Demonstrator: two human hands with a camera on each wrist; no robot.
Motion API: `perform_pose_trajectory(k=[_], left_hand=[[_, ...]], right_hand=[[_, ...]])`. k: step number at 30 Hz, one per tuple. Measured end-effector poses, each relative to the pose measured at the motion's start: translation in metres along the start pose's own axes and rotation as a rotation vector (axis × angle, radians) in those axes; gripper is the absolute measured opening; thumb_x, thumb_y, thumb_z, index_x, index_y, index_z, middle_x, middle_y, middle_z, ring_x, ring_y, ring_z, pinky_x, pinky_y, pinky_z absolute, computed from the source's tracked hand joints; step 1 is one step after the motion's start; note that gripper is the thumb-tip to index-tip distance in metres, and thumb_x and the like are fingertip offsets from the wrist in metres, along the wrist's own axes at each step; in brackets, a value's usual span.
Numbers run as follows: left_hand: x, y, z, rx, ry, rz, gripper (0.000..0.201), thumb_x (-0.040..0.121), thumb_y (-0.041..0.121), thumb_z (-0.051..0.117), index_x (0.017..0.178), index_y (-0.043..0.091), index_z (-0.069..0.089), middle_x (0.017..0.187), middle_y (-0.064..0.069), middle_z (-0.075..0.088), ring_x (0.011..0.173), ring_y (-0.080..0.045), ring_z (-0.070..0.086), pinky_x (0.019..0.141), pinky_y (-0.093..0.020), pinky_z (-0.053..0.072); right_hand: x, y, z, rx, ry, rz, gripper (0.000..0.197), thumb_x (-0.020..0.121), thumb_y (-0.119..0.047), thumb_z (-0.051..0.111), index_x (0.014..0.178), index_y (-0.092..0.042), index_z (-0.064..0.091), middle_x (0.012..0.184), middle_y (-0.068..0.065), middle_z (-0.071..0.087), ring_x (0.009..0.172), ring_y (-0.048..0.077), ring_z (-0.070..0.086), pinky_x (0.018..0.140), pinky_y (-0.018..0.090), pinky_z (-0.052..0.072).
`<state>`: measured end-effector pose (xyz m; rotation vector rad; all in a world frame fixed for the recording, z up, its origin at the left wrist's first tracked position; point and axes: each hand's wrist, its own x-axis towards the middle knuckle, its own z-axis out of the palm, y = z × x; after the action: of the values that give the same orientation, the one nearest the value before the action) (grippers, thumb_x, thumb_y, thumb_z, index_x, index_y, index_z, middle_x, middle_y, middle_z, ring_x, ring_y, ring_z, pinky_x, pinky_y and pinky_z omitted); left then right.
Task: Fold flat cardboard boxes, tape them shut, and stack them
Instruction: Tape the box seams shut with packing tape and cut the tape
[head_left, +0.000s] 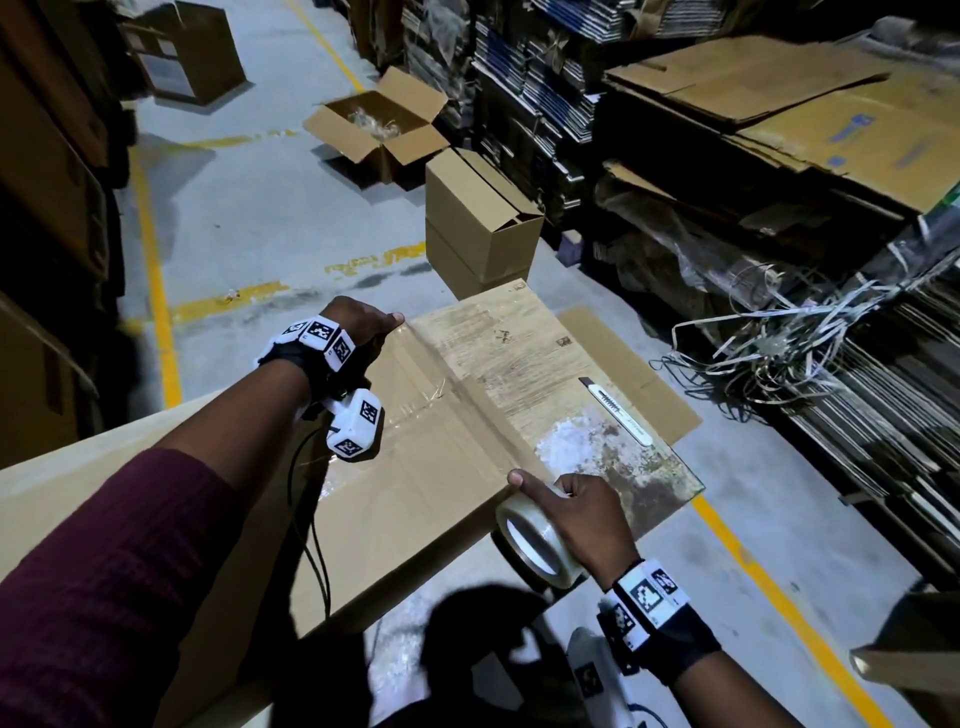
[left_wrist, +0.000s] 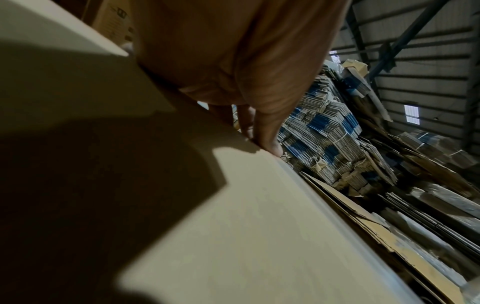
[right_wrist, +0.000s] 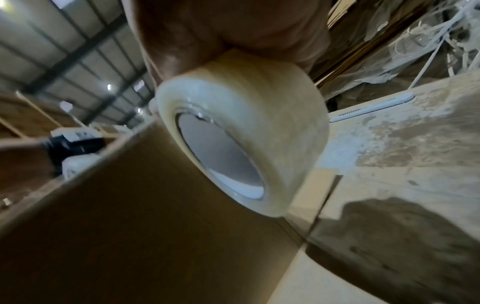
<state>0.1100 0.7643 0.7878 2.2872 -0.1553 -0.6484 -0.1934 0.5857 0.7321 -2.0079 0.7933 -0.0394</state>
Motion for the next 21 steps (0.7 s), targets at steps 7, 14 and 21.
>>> perform_pose_trajectory(k=[7, 14, 21], left_hand=[[-0.005, -0.001, -0.003, 0.080, -0.094, -0.005, 0.057, 0.084, 0.065, 0.066, 0.067, 0.012, 0.056, 0.064, -0.010, 0.060, 0.066, -0.024, 0.055, 0.069, -0.028, 0.041], [-0.003, 0.000, 0.001, 0.161, -0.171, -0.036, 0.054, 0.062, 0.062, 0.086, 0.075, 0.028, 0.046, 0.092, -0.004, 0.061, 0.091, -0.026, 0.058, 0.096, -0.035, 0.047], [0.007, -0.010, 0.001, 0.127, -0.231, -0.071, 0.137, 0.033, 0.068, 0.093, 0.150, 0.021, 0.040, 0.146, -0.002, 0.052, 0.128, -0.024, 0.054, 0.109, -0.041, 0.043]], right_hand=[[0.005, 0.012, 0.016, -0.301, -0.007, -0.054, 0.098, 0.061, -0.106, 0.010, 0.068, -0.019, 0.052, 0.061, -0.003, 0.055, 0.062, 0.014, 0.055, 0.057, 0.031, 0.037], [0.020, -0.051, -0.009, -0.215, 0.036, -0.471, 0.064, 0.095, -0.063, 0.054, 0.139, -0.017, 0.052, 0.137, 0.004, 0.057, 0.125, 0.019, 0.054, 0.101, 0.031, 0.043], [0.060, -0.105, 0.038, -0.666, -0.549, -0.560, 0.087, 0.103, -0.060, 0.034, 0.161, -0.003, 0.001, 0.168, 0.016, -0.009, 0.157, 0.023, -0.007, 0.127, 0.043, 0.008]])
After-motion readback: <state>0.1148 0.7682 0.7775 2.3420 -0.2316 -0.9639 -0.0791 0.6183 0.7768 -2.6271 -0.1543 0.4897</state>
